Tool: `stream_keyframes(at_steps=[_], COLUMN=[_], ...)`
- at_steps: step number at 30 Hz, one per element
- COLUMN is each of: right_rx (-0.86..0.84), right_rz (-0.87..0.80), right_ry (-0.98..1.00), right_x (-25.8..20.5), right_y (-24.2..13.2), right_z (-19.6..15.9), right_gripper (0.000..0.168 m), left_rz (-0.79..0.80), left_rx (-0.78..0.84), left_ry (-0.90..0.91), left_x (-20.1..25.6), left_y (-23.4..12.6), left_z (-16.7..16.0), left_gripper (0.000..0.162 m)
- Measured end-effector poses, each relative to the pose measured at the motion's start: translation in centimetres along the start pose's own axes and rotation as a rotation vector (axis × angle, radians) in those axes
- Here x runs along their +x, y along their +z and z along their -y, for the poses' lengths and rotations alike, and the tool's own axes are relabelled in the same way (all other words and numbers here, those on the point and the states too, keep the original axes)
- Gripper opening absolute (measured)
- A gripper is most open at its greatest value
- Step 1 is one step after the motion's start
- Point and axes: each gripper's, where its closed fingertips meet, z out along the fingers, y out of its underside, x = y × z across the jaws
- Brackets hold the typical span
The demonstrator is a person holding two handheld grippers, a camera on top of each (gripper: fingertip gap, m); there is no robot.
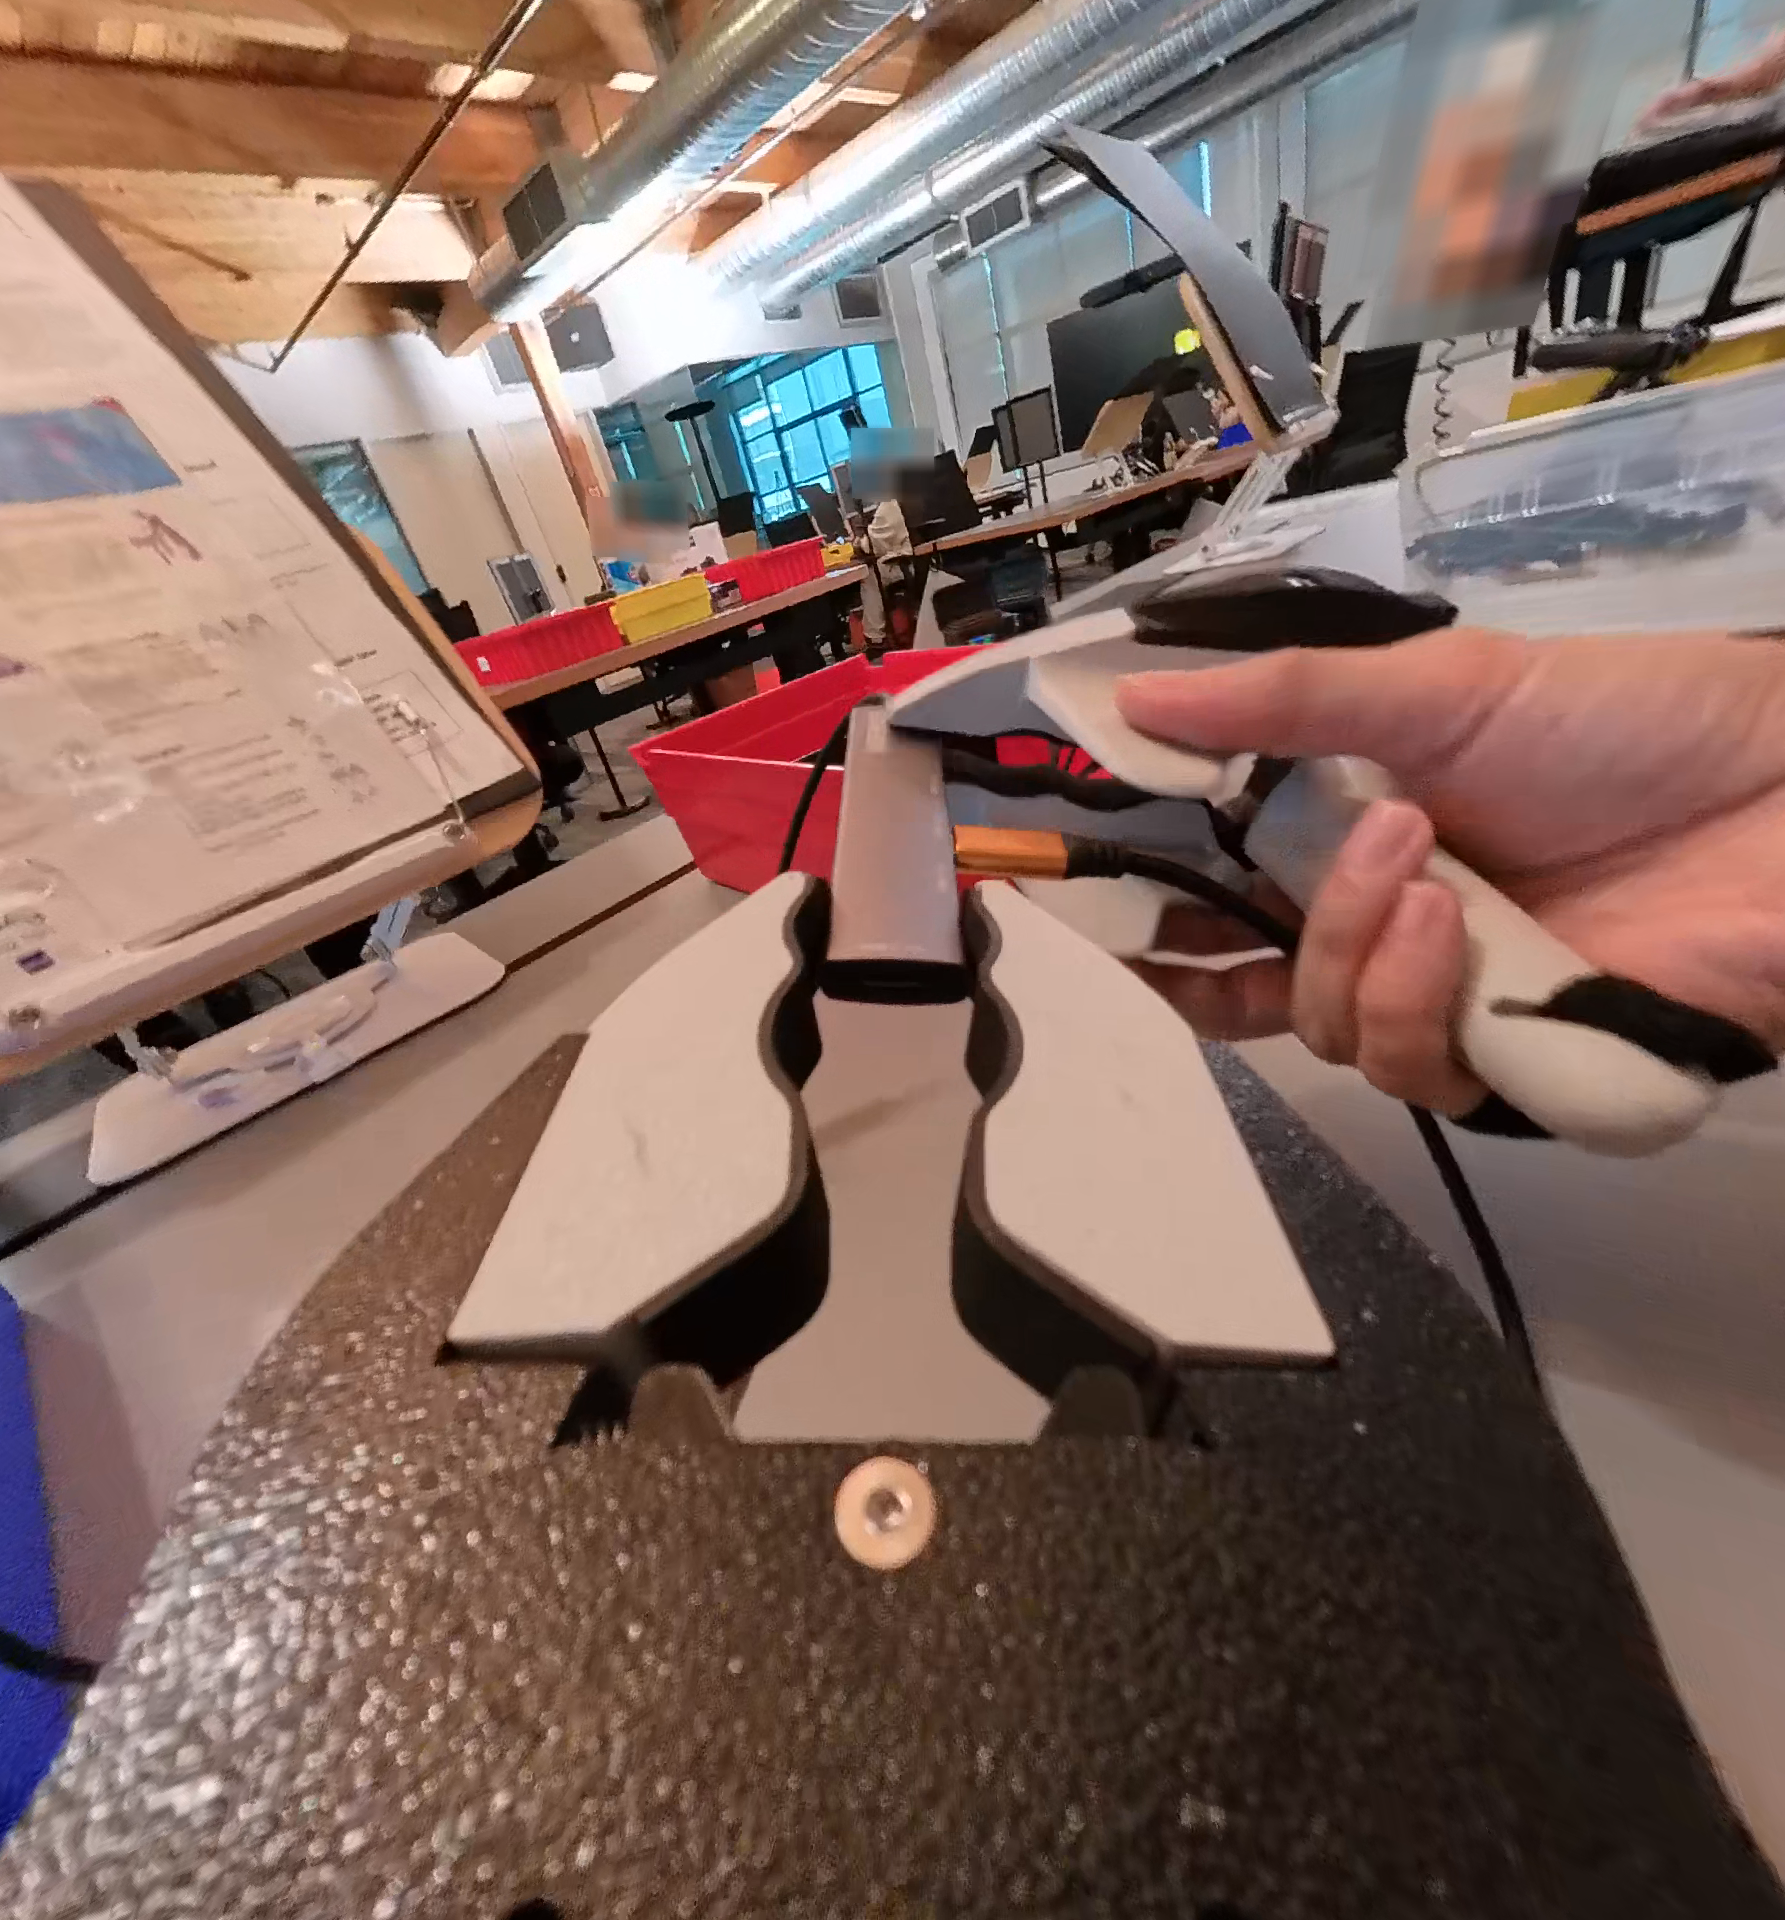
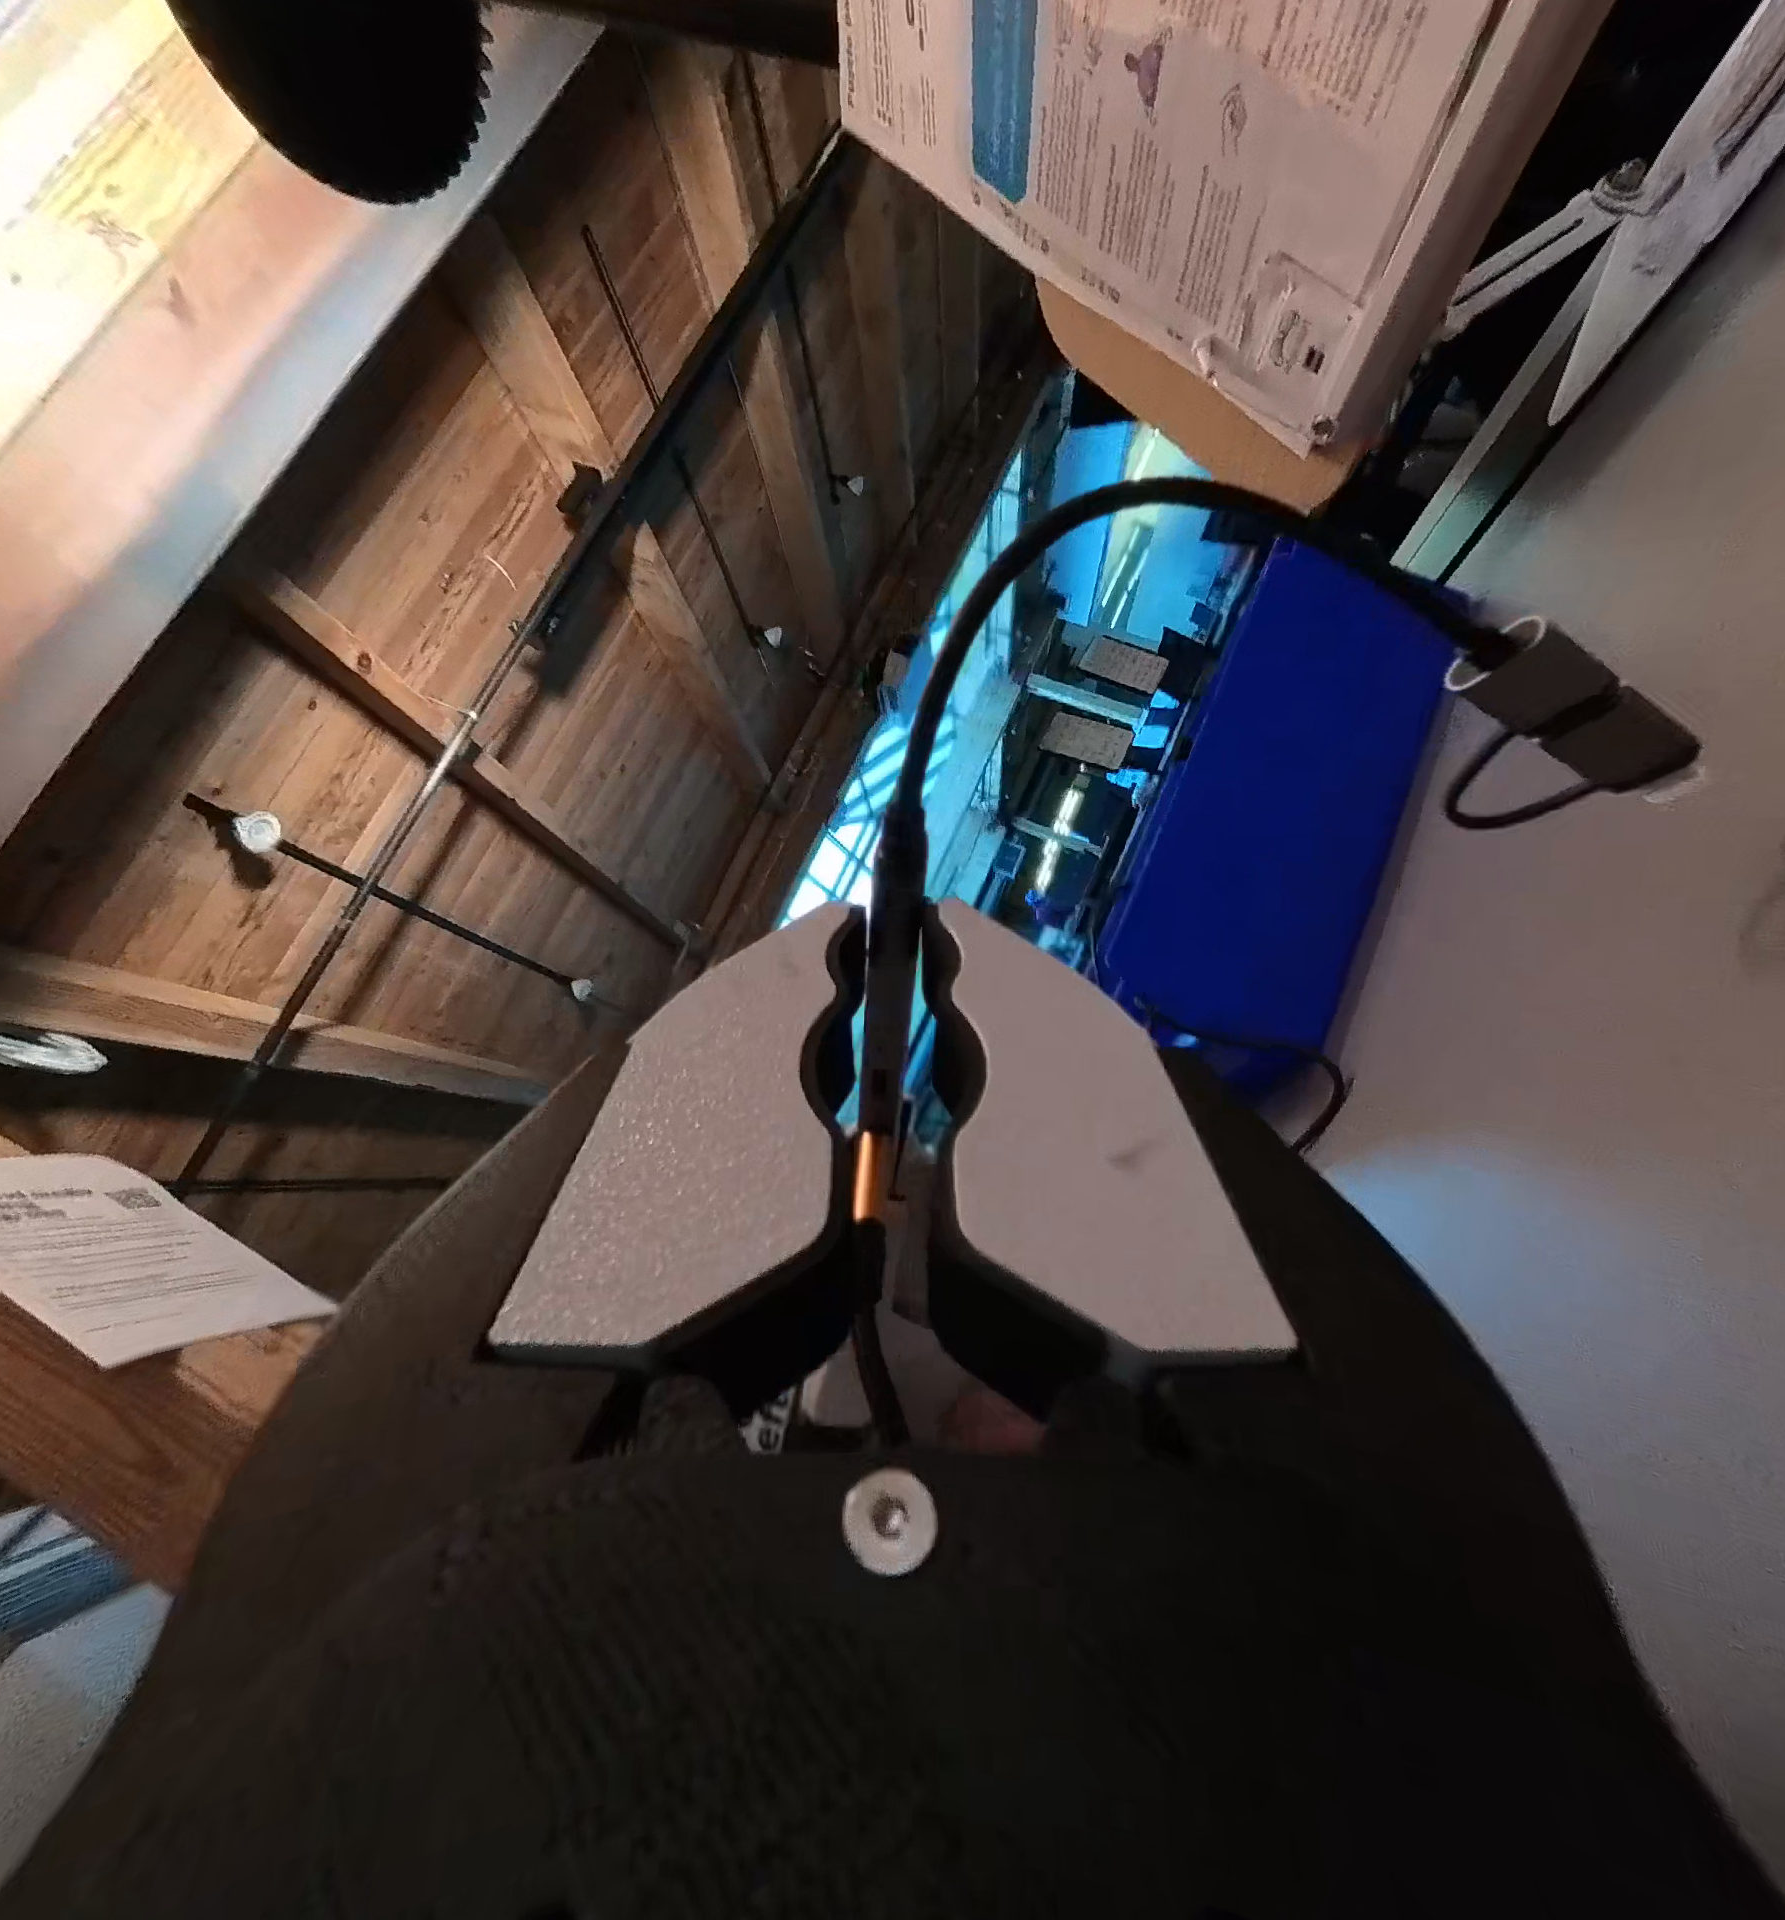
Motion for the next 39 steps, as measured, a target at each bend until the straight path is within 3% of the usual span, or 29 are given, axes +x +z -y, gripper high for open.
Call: stream_keyframes(at_steps=[3,6,8,11,12,14,19,29,39], right_rx=[-0.184,-0.361,-0.432,-0.505,-0.500,-0.484,-0.407,-0.412,-0.544], right_rz=[-0.022,0.002,-0.055,-0.185,-0.207,-0.230,-0.275,-0.344,-0.490], right_ry=[-0.077,-0.176,-0.416,-0.844,-0.936,-1.045,-1.112,-1.331,-1.513], right_x=[0.1,-0.9,-0.9,-0.3,-0.2,0.1,1.2,1.9,1.5], right_y=[0.0,-0.7,-1.3,-1.3,-1.0,-0.3,0.5,0.2,-1.7], right_z=[-2.2,-4.2,-4.5,-4.9,-5.1,-5.6,-5.3,-5.3,-5.0], right_gripper=[0.021,0.020,0.018,0.032,0.039,0.038,0.012,0.012,0.013], left_rz=[0.033,0.064,0.091,0.124,0.123,0.131,0.133,0.103,0.103], left_rx=[-0.015,-0.021,-0.024,-0.039,-0.043,-0.042,-0.028,-0.009,-0.036], left_ry=[-0.054,-0.084,-0.096,-0.085,-0.087,-0.096,-0.146,-0.296,-0.222], left_x=[-1.2,-2.6,-3.4,-3.9,-3.8,-3.5,-3.2,-3.2,-1.8], left_y=[-0.2,-0.6,-0.9,-0.9,-0.8,-0.6,-0.5,-0.3,0.4], left_z=[-0.1,-0.4,-0.6,-1.0,-1.1,-1.3,-1.2,-2.0,-1.7], left_gripper=[0.025,0.025,0.025,0.025,0.025,0.025,0.025,0.025,0.025])
